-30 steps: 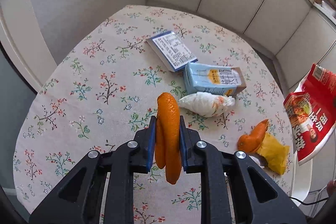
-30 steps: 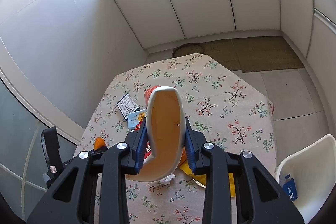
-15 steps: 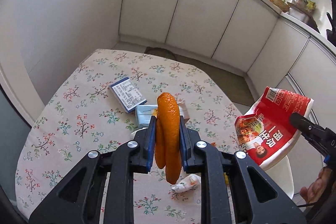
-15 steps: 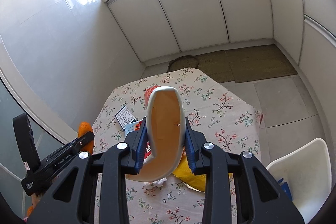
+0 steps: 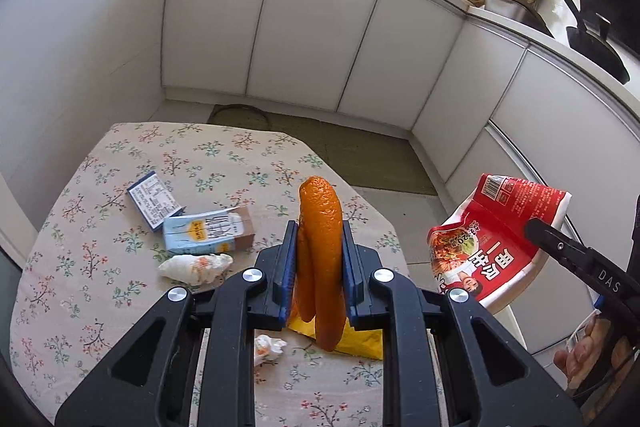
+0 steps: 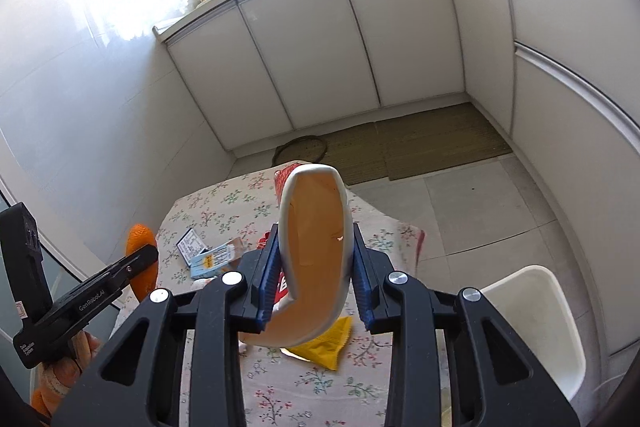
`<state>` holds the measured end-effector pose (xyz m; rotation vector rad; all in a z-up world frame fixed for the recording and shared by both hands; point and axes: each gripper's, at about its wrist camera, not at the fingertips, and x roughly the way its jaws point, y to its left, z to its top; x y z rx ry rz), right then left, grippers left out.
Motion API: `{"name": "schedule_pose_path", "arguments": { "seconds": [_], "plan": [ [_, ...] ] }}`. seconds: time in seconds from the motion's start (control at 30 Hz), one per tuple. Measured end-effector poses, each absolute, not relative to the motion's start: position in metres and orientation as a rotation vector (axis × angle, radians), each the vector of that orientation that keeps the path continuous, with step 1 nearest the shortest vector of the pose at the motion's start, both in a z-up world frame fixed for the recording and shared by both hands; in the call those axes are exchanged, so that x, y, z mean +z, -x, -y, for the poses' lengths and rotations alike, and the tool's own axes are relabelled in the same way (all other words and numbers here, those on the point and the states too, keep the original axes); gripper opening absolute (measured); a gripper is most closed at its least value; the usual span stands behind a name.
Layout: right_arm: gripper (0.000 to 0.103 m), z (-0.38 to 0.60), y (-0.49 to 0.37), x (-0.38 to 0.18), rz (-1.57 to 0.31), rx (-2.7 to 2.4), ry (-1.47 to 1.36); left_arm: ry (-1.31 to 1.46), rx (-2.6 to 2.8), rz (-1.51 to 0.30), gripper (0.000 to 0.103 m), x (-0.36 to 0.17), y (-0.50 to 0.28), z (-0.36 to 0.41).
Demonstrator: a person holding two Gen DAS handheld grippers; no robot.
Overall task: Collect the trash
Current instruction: 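Open the right tool over the white bin to drop the paper cup, then move the left tool over the bin and open it to drop the orange peel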
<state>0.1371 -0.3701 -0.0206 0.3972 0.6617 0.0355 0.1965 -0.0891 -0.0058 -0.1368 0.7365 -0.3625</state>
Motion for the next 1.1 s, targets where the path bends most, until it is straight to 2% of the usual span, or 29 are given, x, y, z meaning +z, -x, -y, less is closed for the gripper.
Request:
{"name": "schedule_pose_path", "arguments": {
  "seconds": [0.33,0.63,0.7,0.87,1.0,1.1],
  "plan": [
    [0.032,0.456,-0.095,-0.028,-0.659,-0.155,-0.436,0.080,-0.500,-0.768,0.019,-0.011,-0.184,0.164],
    [0.037,0.501,-0.066,-0.044,-0.725,-0.259,-0.441,0.048,-0.617,-0.798,0.019,-0.016,-0.173,0.228],
    [0.051,0.509,-0.060,-0.046,-0.720,-0.287,-0.453,0.040,-0.642,-0.802,0.019,-0.018,-0.169,0.243],
    [0.069,0.530,-0.042,-0.042,-0.677,-0.397,-0.464,0.028,-0.710,-0.815,0.019,-0.020,-0.161,0.278],
    [0.078,0.539,-0.029,-0.038,-0.644,-0.523,-0.412,0.019,-0.765,-0.813,0.019,-0.018,-0.153,0.305],
    [0.079,0.544,-0.023,-0.036,-0.642,-0.601,-0.366,0.007,-0.799,-0.809,0.019,-0.017,-0.147,0.321]
  ]
}}
